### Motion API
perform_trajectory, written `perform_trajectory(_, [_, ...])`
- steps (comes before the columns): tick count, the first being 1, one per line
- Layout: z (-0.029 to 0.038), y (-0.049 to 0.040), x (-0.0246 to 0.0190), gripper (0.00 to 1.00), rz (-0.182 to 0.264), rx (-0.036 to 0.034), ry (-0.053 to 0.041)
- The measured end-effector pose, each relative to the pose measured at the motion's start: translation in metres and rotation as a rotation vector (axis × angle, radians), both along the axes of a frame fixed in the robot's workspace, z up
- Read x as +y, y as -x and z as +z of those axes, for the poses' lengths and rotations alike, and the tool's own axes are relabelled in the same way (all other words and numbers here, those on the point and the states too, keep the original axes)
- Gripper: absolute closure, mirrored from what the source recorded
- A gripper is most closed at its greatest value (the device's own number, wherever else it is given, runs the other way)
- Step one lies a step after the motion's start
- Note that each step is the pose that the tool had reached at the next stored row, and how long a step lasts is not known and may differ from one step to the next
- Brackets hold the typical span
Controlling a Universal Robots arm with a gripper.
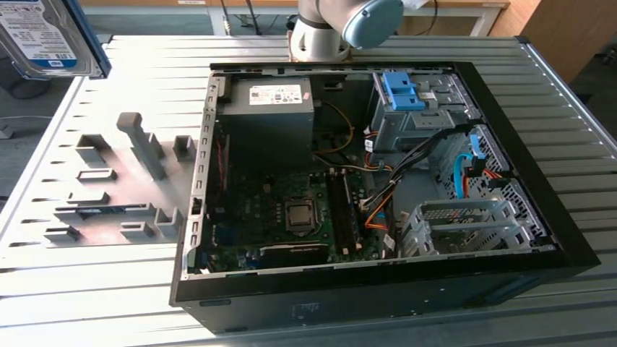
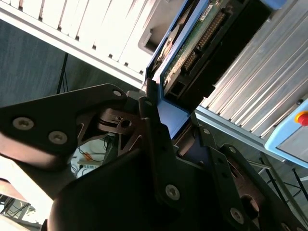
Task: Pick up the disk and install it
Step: 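Pick up the disk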
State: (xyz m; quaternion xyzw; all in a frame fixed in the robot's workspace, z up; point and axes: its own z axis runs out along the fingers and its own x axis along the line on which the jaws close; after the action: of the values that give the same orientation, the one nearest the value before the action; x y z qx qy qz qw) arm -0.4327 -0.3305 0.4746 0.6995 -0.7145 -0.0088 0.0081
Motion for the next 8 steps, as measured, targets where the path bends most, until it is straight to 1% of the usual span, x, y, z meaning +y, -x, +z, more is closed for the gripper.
perform_trajectory(8, [0.0000,-0.0047,0.0000,0.64,0.000,0.0000,0.0000])
